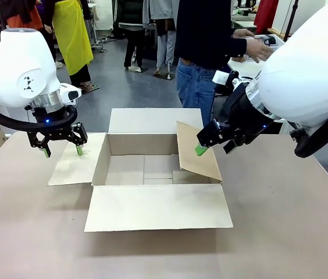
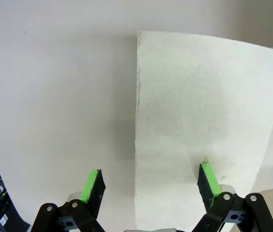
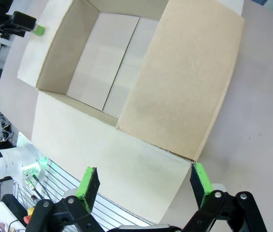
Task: Pack the gift set into the box.
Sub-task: Place both hands on the side flaps of the Package Box and spread them outward.
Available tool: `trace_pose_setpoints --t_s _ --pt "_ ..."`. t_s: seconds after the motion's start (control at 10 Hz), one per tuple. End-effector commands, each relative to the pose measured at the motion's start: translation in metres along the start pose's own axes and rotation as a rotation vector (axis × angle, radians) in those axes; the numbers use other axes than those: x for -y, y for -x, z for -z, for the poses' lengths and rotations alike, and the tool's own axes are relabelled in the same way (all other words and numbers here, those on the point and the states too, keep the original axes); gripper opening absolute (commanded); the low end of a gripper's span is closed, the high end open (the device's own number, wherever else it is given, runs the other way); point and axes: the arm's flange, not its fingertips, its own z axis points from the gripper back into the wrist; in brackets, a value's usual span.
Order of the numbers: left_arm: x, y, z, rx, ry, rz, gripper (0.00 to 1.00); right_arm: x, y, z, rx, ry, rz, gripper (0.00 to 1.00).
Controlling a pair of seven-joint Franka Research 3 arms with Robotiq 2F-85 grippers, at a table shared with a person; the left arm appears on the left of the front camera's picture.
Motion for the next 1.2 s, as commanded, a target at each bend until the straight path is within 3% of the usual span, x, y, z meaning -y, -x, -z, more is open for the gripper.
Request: trace_pose_setpoints --t_s 0.0,0.1,0.2,0.3,0.4,0.5,0.6,0.8,1.1 --pt "0.0 0.0 -0.002 0.01 -0.018 -0.015 1.0 -0.041 -0.03 0.0 -0.027 0.225 0.04 1.0" --pt "0.0 0.0 -0.002 0.01 -0.018 -0.015 1.0 -0.111 -0.056 0.032 -0.062 0.471 -0.013 1.0" --pt "0.0 0.0 -0.002 0.01 -0.018 -0.015 1.0 -0.145 -0.065 0.064 -0.076 0.647 -0.009 1.0" --pt "0.0 0.0 -0.002 0.01 -0.018 -0.015 1.0 -0.146 -0.057 0.08 -0.083 0.718 -0.032 1.0" --pt "0.0 0.0 -0.002 0.01 -0.018 -0.015 1.0 -0.096 -0.026 0.035 0.001 0.322 -0.071 1.0" --pt "0.0 0.0 -0.002 0.01 -0.018 -0.015 1.0 -0.129 -0.029 0.059 -0.004 0.46 -0.091 1.0" --pt "0.0 0.0 -0.002 0.01 -0.018 -0.015 1.0 -0.13 -0.046 0.065 -0.133 0.624 -0.113 1.0" --pt "0.0 0.0 -0.002 0.01 -0.018 -0.015 1.0 -0.116 -0.076 0.1 -0.115 0.606 -0.064 1.0" --pt "0.0 0.0 -0.002 0.01 -0.018 -0.015 1.0 -0.088 -0.093 0.14 -0.109 0.658 0.02 1.0"
